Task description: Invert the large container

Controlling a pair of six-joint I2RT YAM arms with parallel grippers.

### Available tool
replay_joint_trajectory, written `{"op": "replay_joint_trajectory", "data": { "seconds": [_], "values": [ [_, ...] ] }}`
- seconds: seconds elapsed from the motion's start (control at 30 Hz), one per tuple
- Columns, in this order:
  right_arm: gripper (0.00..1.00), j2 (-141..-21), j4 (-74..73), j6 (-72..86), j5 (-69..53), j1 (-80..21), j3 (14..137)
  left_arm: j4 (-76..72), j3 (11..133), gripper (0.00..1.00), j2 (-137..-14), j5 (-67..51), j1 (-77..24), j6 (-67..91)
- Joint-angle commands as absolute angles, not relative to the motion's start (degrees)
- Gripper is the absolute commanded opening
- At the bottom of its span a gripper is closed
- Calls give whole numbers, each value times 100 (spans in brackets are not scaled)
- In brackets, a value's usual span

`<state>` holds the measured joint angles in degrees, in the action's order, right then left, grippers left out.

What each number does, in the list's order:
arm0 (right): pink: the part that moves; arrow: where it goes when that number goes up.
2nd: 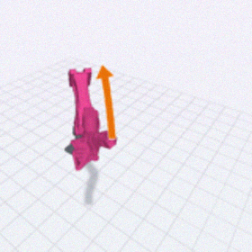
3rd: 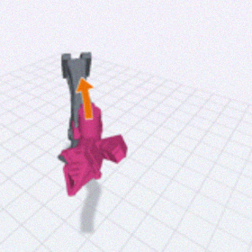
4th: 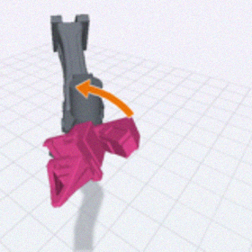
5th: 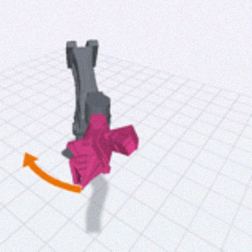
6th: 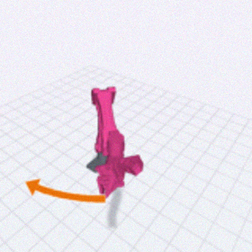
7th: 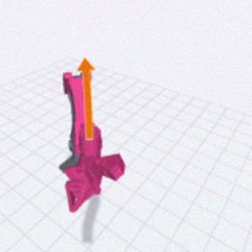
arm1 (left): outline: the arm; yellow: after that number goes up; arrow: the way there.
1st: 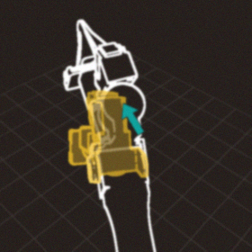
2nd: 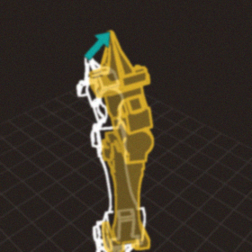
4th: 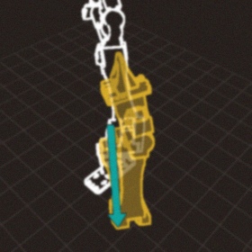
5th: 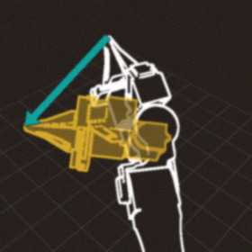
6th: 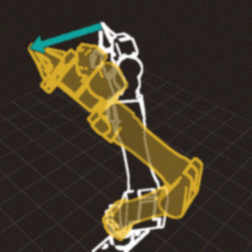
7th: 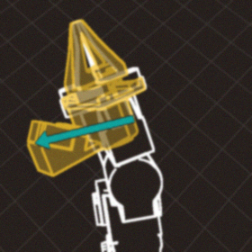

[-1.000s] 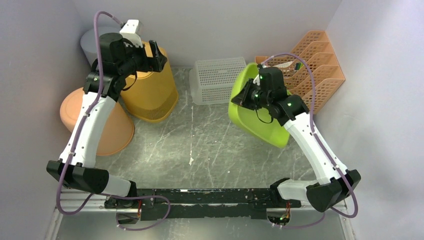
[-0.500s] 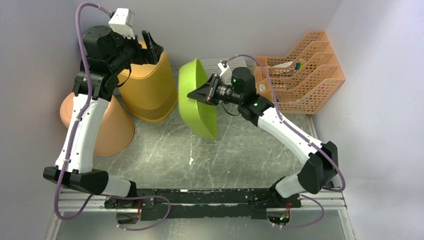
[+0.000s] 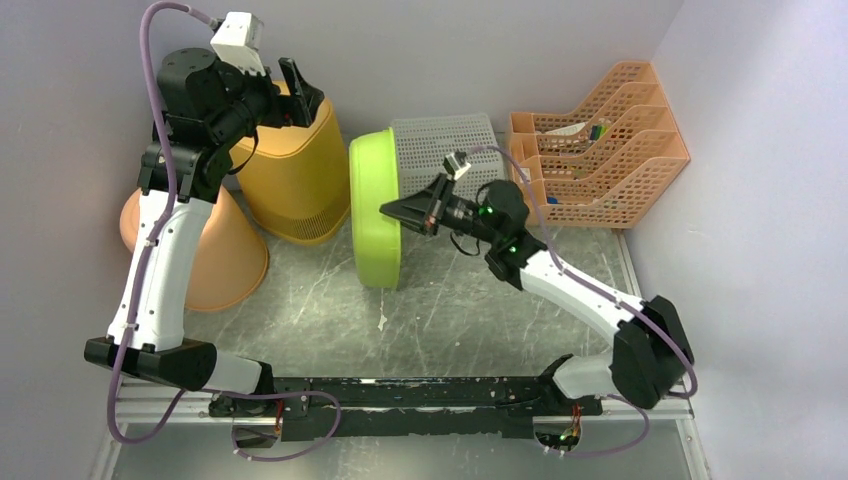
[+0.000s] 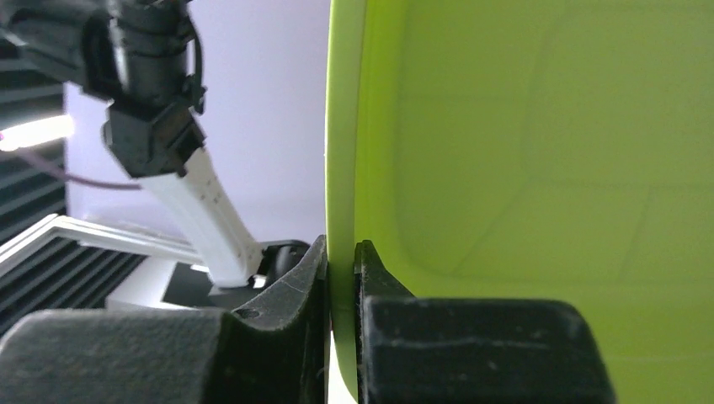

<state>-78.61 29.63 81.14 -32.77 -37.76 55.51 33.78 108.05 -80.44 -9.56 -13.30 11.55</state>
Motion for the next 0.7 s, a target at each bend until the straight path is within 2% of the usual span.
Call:
{"op": "replay_joint_trajectory", "data": {
  "seconds": [0.0,0.13,0.33,0.5,0.67],
  "values": [
    [0,-7400,3792,9109,-3274,-3694,4222,3510,10960,99,-7944,-905,-1364,1077],
    [0,-6903,3776,9352,-3145,-3404,3154,3530,10878,99,-7900,-890,-1362,1054],
    [0,-6032,1798,8571,-3207,-2427,2435,3513,10793,99,-7867,-870,-1370,1057],
    [0,-5888,3,7323,-3309,-1526,2487,3431,10660,99,-7834,-915,-1369,1096],
    [0,-6162,-1064,6306,-2979,-1257,2839,3332,10516,99,-7755,-899,-1362,1127]
  ]
}}
